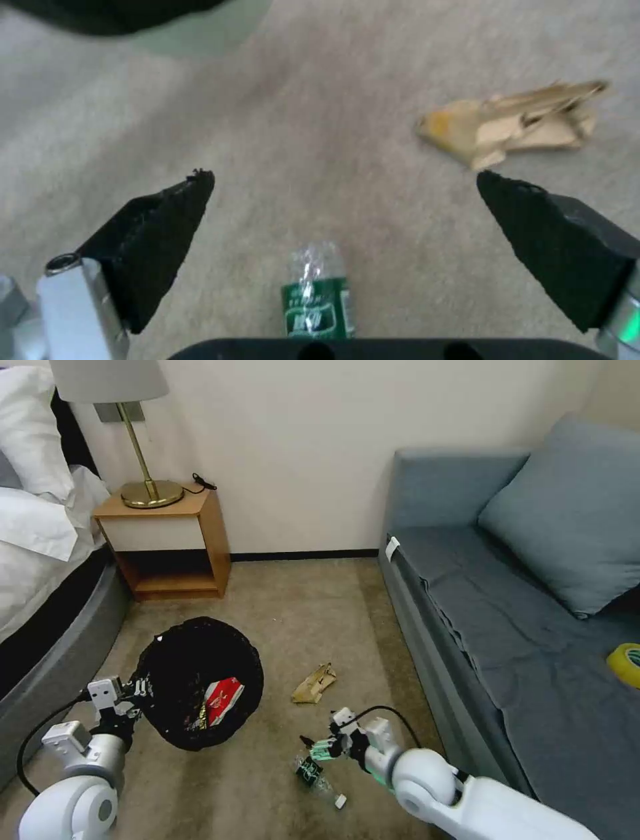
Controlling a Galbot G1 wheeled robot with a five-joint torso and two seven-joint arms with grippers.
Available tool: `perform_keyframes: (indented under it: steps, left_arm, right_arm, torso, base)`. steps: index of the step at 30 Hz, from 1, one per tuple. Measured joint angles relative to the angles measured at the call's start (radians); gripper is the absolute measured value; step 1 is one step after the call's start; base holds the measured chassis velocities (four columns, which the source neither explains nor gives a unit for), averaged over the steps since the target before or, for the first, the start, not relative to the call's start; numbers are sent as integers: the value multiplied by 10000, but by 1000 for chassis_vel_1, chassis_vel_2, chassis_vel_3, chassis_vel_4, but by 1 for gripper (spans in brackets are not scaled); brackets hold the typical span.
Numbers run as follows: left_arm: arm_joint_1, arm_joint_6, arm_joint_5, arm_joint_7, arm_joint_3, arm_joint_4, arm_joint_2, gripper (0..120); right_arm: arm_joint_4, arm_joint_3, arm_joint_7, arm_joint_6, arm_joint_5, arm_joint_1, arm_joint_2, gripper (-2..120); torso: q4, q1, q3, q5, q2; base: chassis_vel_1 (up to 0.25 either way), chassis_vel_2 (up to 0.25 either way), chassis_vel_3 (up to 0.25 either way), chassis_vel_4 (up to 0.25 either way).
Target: Pick up the trash bin, then pick up the garbage on the floor and place it into the trash bin.
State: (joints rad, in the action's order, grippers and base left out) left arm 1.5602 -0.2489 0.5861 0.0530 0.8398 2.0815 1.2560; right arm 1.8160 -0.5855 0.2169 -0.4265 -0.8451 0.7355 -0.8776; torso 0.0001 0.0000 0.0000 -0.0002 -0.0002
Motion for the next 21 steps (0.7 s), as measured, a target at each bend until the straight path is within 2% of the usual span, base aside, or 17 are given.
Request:
perform_keyframes:
  steps: [2, 8, 11, 16, 21]
  left_arm:
    - [24, -1, 27, -18, 48, -67, -78, 4]
    - [28, -1, 98, -64, 137, -194, -336, 4]
    - [-2, -1, 160, -102, 194, -291, -520, 4]
    - [-21, -1, 186, -138, 212, -391, -634, 4]
    - [12, 2, 186, -167, 232, -399, -640, 4]
  right_arm:
    - [-371, -736, -100, -441, -387, -772, -109, 100]
    - [-710, -1571, -409, -1389, -1106, -1699, -195, 100]
    - [-860, -2506, -839, -1969, -1815, -2582, -158, 100]
    - [-1408, -3394, -1160, -2253, -2533, -3420, -500, 100]
    - [-1758, -3704, -1205, -2281, -2735, -3535, -742, 100]
  torso:
    - [1, 0, 1, 0, 0]
    - [-1, 0, 0, 0, 1]
    - [-1, 0, 0, 1, 1]
    - [0, 0, 0, 2, 1]
    - [-1, 0, 0, 1, 1]
  base:
    - [0, 0, 0, 0]
    - [0, 0, 0, 0]
    - [0, 0, 0, 0]
    - [0, 0, 0, 0]
    - [0, 0, 0, 0]
